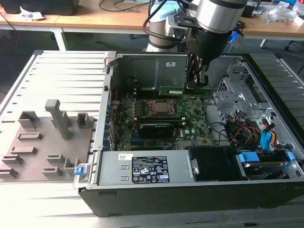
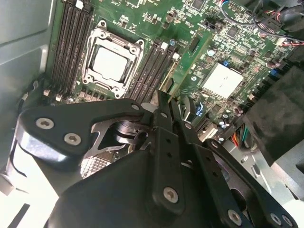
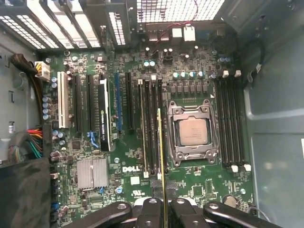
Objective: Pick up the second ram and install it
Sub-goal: 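Insert the second ram into the second slot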
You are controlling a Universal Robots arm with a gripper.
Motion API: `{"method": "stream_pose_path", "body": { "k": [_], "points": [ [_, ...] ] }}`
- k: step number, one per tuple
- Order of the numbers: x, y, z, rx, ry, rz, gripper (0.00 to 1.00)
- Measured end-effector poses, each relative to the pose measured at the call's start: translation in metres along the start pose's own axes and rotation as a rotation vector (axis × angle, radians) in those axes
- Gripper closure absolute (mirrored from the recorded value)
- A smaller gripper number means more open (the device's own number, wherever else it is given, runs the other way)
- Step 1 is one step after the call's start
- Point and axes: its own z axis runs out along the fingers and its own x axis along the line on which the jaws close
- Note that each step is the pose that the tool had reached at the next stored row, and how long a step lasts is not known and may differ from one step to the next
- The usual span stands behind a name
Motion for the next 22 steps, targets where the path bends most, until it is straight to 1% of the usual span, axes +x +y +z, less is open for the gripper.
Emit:
{"method": "stream_pose_path", "body": {
  "k": [4,6,8,10,15,17,22],
  "points": [
    [0.0001,-0.0003,0.0033,0.0000,0.0000,0.000,0.86],
    [0.0002,-0.0005,0.0063,0.0000,0.0000,0.000,0.86],
    [0.0003,-0.0007,0.0078,0.0000,0.0000,0.000,0.86],
    [0.0004,-0.0010,0.0119,0.0000,0.0000,0.000,0.86],
    [0.0006,-0.0014,0.0155,0.0001,0.0000,0.000,0.86],
    [0.0007,-0.0017,0.0186,0.0000,0.0000,0.000,0.86],
    [0.0009,-0.0003,0.0207,0.0001,0.0000,0.000,0.86]
  ]
}}
